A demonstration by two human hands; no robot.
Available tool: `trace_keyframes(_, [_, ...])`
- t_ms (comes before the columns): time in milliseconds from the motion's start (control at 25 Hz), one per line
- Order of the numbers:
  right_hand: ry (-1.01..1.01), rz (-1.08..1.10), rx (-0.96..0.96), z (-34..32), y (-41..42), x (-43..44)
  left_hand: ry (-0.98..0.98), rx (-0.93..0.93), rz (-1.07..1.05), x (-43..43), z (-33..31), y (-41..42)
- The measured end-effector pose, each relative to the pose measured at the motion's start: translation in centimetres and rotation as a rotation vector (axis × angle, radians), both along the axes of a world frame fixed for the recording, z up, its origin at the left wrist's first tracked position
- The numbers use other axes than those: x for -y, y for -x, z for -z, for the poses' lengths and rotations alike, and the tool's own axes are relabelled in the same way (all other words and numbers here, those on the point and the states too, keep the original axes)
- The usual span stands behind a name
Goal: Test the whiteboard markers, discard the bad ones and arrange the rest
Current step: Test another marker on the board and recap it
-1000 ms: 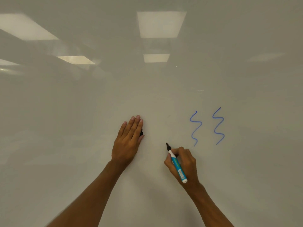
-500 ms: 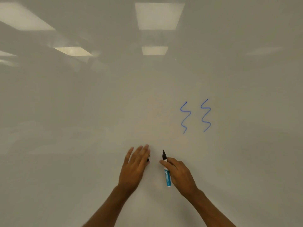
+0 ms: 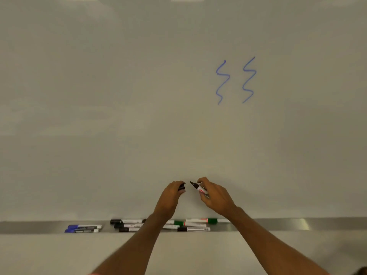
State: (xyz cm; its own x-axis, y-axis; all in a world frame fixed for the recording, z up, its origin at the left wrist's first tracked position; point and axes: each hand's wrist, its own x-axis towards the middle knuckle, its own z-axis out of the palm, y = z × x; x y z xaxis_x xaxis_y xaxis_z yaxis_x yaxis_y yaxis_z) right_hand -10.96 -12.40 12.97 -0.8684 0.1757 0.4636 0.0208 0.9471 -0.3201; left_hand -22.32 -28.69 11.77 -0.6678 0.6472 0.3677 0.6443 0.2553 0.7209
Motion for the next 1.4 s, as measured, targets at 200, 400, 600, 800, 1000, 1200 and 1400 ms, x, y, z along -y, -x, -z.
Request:
trace_keyframes(200, [-0.076, -0.042, 0.013, 1.6, -1.2, -0.2, 0.081, 0.082, 0.050, 0.2, 1.3, -1.6])
trace_keyframes(400, [-0.053, -0.097, 0.044, 2.3, -2.1, 0.4, 0.194, 0.000, 0.107, 0.2, 1.8, -2.7])
trace_keyframes(600, [0.043, -0.082, 0.131, 3.1, -2.8, 0.8, 0.253, 0.020, 0.189, 0.2, 1.9, -3.3])
trace_keyframes(800, [0.170, 0.024, 0.165, 3.7, -4.0, 1.2, 0.292, 0.019, 0.266, -0.2, 2.8, -3.8])
trace_keyframes(1000, [0.243, 0.081, 0.161, 5.7, -7.0, 1.0, 0.316, -0.020, 0.341, -1.4, 4.5, -5.7])
trace_keyframes(1200, [0.392, 0.146, 0.224, 8.3, -11.1, -0.4, 0.379, -0.071, 0.418, -4.0, 6.6, -8.7])
trace_keyframes(1400, [0.499, 0.280, 0.329, 11.9, -16.8, -3.1, 0.455, -0.064, 0.506, -8.3, 9.8, -13.5])
